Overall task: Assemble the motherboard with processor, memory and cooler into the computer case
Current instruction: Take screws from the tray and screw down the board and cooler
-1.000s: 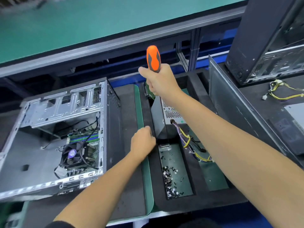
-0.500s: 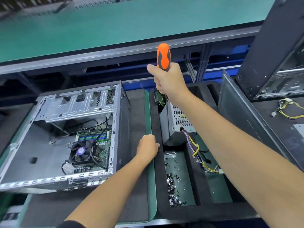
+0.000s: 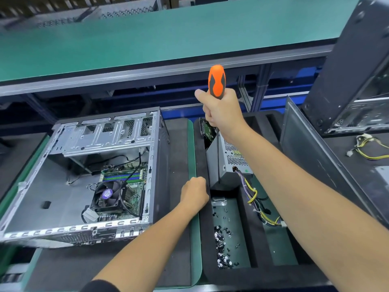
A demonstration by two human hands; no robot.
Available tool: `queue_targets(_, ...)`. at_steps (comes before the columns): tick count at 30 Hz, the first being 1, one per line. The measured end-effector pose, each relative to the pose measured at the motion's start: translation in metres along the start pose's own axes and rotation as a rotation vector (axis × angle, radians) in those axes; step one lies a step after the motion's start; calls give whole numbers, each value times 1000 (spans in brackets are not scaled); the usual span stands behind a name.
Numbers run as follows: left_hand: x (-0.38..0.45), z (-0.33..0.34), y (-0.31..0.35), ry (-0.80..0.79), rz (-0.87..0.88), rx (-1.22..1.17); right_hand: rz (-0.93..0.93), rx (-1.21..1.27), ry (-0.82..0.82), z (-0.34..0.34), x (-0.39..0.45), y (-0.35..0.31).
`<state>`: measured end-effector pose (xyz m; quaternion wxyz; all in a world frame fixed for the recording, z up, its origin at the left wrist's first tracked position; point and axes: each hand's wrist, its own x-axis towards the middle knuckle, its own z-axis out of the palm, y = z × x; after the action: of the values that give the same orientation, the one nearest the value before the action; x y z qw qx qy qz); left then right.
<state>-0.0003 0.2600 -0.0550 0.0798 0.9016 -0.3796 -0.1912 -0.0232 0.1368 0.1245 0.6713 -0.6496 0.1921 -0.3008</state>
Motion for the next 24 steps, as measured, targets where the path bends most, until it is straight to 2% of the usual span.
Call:
queue_targets(6,2,0,-1,-31,-6,8,-9,10,-2,0,0,-2)
queue_targets(19,16,-13,1,-22,-179,-368,-12,88,30,-3,12,-11)
queue_targets(21,16,-13,2,14,-203,-491,-14,131,54,-4,16,-14)
queue_targets(24,19,-20,5,82,-252,-808,-31,212,123,-5,23,-26)
